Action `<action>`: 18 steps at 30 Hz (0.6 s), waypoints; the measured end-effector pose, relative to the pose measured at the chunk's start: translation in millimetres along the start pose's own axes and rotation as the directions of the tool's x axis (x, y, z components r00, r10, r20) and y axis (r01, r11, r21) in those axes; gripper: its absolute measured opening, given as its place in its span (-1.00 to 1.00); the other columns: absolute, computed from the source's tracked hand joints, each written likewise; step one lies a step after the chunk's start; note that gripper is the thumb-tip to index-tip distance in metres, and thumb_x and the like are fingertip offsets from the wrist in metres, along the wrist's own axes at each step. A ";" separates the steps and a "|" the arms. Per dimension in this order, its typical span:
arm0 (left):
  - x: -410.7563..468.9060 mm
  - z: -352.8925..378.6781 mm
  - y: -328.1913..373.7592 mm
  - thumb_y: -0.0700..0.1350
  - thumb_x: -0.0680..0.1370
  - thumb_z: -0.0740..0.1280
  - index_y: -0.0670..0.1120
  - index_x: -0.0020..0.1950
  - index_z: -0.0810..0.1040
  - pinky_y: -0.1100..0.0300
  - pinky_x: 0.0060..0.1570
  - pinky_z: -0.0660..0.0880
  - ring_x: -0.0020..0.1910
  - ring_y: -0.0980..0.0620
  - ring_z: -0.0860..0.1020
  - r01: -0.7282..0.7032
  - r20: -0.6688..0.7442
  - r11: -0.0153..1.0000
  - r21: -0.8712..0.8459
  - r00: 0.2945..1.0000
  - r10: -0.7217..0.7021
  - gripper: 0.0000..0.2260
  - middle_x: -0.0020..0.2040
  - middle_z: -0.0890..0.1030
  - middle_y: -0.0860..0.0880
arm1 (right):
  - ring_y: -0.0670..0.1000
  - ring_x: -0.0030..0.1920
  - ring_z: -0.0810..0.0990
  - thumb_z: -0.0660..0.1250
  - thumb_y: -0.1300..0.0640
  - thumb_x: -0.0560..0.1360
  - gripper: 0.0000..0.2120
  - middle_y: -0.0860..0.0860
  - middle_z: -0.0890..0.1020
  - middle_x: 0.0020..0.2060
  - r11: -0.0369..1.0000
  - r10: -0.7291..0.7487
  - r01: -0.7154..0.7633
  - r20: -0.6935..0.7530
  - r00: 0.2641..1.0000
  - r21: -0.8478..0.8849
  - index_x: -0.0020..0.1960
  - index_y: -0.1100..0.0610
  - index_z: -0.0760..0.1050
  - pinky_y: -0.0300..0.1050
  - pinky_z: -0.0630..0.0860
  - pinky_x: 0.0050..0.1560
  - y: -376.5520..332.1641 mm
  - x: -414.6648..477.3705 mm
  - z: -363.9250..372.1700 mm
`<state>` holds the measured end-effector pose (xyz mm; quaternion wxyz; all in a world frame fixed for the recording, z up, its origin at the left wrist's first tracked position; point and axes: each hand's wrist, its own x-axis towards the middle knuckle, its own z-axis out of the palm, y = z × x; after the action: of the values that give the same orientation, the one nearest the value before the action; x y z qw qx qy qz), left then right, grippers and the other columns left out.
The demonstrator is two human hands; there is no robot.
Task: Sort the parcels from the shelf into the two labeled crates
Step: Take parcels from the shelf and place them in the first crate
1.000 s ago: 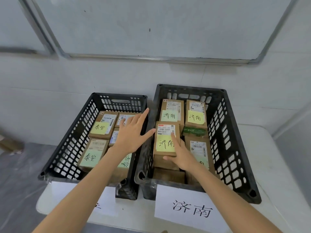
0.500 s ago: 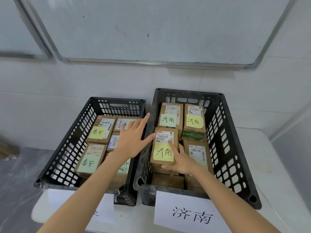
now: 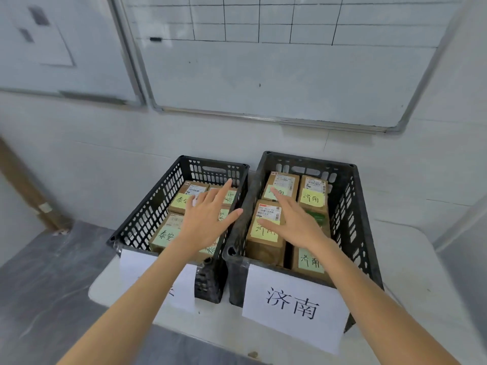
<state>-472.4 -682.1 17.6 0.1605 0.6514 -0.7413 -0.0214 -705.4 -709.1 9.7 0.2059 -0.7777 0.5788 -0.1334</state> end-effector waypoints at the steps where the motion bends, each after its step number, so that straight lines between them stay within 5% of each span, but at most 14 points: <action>1: -13.7 -9.2 -0.5 0.42 0.49 -0.14 0.18 0.58 -0.10 -0.16 0.46 0.06 0.49 -0.07 0.24 0.019 -0.020 1.000 0.003 1.000 -0.019 -0.30 0.50 0.30 0.02 | 0.09 0.51 0.26 0.15 -0.50 0.40 -0.09 -0.02 0.12 0.58 0.999 -0.036 0.036 -0.025 0.999 -0.006 0.57 -0.24 -0.20 0.19 0.40 0.36 -9.7 -6.4 -3.0; 10: -173.5 -97.2 -5.9 0.41 0.51 -0.04 0.18 0.58 -0.04 -0.11 0.43 0.13 0.41 -0.07 0.31 0.284 -0.203 0.958 -0.031 0.937 -0.284 -0.31 0.43 0.39 0.02 | 0.09 0.50 0.27 0.14 -0.53 0.40 -0.06 0.02 0.17 0.56 0.927 -0.373 0.375 -0.082 0.924 0.007 0.58 -0.20 -0.20 0.16 0.39 0.36 -120.9 -74.8 6.0; 18: -321.4 -161.4 -20.9 0.36 0.55 0.05 0.18 0.58 -0.05 -0.11 0.43 0.13 0.43 -0.02 0.28 0.521 -0.347 0.854 0.004 0.801 -0.488 -0.34 0.44 0.36 0.06 | 0.06 0.49 0.27 0.16 -0.50 0.41 -0.10 -0.01 0.19 0.54 0.764 -0.637 0.627 0.019 0.771 0.156 0.58 -0.22 -0.16 0.10 0.35 0.34 -241.9 -144.4 49.3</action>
<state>-377.3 -344.1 98.0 0.2396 0.8261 -0.5031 0.0838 -521.5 -503.6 85.6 0.2233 -0.9148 0.2647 -0.2077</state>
